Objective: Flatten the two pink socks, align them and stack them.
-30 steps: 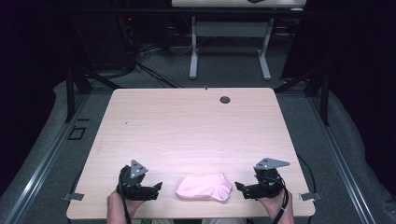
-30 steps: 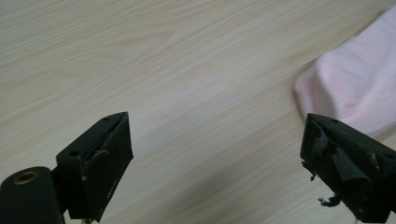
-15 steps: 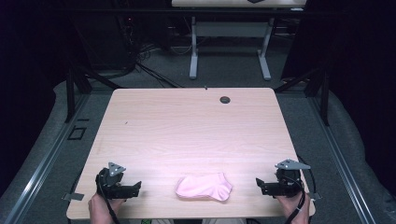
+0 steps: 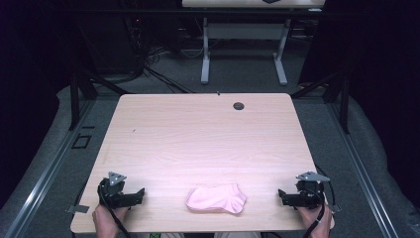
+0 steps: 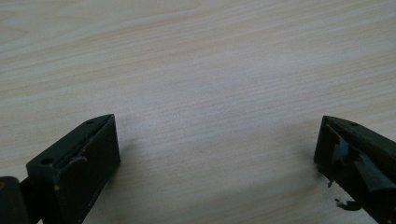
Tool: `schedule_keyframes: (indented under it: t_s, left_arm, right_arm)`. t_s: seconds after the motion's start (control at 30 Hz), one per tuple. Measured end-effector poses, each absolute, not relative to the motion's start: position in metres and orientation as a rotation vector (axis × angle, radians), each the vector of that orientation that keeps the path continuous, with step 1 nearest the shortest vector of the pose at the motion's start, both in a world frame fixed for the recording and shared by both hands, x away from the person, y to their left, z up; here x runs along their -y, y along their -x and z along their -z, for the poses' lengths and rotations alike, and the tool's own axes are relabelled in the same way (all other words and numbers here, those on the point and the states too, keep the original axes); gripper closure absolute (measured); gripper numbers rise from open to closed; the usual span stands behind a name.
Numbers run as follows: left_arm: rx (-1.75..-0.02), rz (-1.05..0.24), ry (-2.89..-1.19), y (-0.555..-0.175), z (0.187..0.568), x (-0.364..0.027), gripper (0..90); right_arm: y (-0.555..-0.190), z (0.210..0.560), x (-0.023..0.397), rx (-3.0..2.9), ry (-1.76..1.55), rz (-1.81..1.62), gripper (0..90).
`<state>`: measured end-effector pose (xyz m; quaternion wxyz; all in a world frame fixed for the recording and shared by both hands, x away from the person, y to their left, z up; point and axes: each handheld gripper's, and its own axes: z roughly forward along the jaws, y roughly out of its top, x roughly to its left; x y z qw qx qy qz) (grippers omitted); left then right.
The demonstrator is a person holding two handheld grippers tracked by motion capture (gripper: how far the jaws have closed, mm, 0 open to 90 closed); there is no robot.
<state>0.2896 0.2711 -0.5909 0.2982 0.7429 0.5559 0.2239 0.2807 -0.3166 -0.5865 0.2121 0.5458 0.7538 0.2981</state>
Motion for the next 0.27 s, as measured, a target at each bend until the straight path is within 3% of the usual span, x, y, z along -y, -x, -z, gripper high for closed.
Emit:
schedule_keyframes:
  t_s: [0.27]
  left_arm:
    - [-1.468, -0.611, -1.950, -0.2899, 0.5931, -0.2730, 0.0]
  right_arm:
    - [-0.2802, 0.5902, 0.3195, -2.074, -1.485, -0.875, 0.0]
